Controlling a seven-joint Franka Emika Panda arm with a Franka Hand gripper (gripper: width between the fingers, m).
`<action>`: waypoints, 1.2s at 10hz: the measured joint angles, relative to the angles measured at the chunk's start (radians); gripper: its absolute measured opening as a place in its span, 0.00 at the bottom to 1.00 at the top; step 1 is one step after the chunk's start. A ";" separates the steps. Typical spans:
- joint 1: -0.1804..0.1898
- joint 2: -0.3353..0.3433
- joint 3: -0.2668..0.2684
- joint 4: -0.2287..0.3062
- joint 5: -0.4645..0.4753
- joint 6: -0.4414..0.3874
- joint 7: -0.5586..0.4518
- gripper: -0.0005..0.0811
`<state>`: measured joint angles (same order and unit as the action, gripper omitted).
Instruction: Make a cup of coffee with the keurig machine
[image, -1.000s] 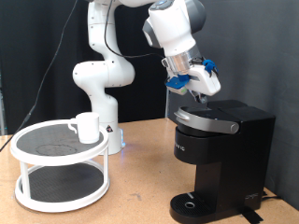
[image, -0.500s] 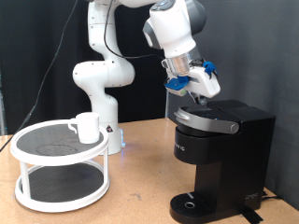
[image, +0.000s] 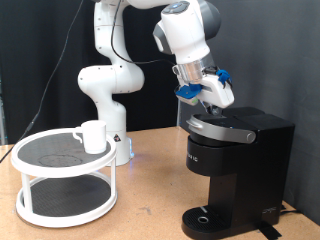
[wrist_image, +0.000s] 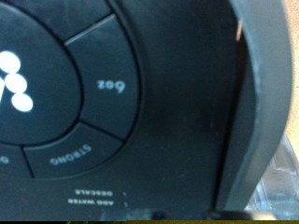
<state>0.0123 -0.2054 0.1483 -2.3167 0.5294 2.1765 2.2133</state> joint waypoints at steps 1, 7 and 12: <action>0.000 0.000 0.000 -0.001 -0.003 0.000 0.004 0.01; 0.000 0.005 0.010 -0.013 -0.048 0.024 0.056 0.01; 0.000 0.021 0.023 -0.017 -0.069 0.059 0.074 0.01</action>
<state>0.0126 -0.1841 0.1716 -2.3338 0.4604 2.2356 2.2877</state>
